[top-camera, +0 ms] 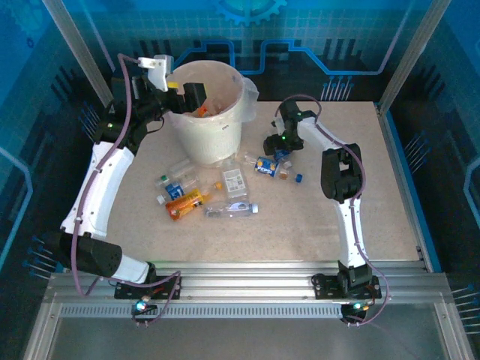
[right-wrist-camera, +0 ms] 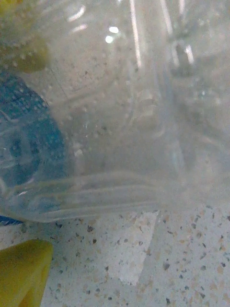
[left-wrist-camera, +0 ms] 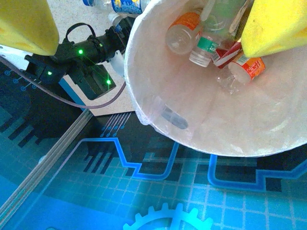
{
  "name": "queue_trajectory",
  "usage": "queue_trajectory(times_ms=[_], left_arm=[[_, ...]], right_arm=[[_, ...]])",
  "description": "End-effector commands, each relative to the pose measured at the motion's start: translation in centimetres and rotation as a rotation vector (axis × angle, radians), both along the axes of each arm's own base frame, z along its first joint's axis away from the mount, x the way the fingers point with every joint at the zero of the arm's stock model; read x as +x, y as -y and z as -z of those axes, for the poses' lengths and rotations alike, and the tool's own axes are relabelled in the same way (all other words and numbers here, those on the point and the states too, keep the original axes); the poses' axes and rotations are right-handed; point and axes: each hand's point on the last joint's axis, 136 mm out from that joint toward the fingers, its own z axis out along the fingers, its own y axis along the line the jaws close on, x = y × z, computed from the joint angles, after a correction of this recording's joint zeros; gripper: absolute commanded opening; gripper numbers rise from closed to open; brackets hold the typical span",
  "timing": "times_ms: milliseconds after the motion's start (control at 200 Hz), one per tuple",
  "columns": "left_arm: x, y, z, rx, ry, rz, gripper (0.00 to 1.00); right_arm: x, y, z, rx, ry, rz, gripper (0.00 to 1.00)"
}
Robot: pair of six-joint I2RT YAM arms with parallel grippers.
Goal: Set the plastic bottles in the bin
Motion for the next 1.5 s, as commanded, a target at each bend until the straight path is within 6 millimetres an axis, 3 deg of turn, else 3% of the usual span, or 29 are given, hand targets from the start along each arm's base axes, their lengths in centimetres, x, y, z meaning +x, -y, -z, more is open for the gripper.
queue_trajectory(times_ms=[0, 260, 385, 400, 510, 750, 895, 1121, 1346, 1496], left_arm=[[-0.2, 0.1, -0.4, -0.031, 0.009, 0.006, 0.99], [0.1, 0.2, -0.1, -0.038, 0.001, 0.008, 0.99], [0.1, 0.2, 0.0, -0.04, 0.0, 0.007, 0.99], [0.1, 0.2, 0.0, -0.04, 0.0, 0.008, 0.99], [0.2, 0.3, 0.2, -0.043, -0.005, 0.009, 0.99], [0.5, 0.4, 0.6, -0.05, -0.015, 0.012, 0.99], [0.7, 0.6, 0.9, -0.055, -0.026, 0.02, 0.99], [0.5, 1.0, 1.0, -0.079, -0.031, 0.048, 0.99], [-0.1, 2.0, 0.7, -0.129, -0.032, 0.096, 0.99], [-0.9, 3.4, 0.7, -0.134, -0.035, 0.138, 0.99]], right_arm=[[-0.3, 1.5, 1.4, -0.019, -0.041, 0.048, 0.89], [-1.8, 2.5, 1.4, -0.042, -0.048, 0.07, 0.9], [-2.6, 3.2, 2.5, -0.067, -0.078, 0.102, 0.91], [-2.4, 3.2, 1.4, -0.061, -0.058, 0.106, 0.91], [-2.9, 3.6, 1.5, -0.061, -0.058, 0.126, 0.91], [-3.0, 3.2, 1.0, -0.025, -0.019, 0.128, 0.67], [-2.5, 3.5, 0.2, -0.042, 0.014, 0.133, 0.59], [-2.1, 4.1, -3.8, -0.054, 0.114, 0.143, 0.51], [-3.2, 4.4, -10.1, -0.015, 0.255, 0.162, 0.46], [-4.9, 3.3, -14.6, 0.066, 0.347, 0.136, 0.46]])
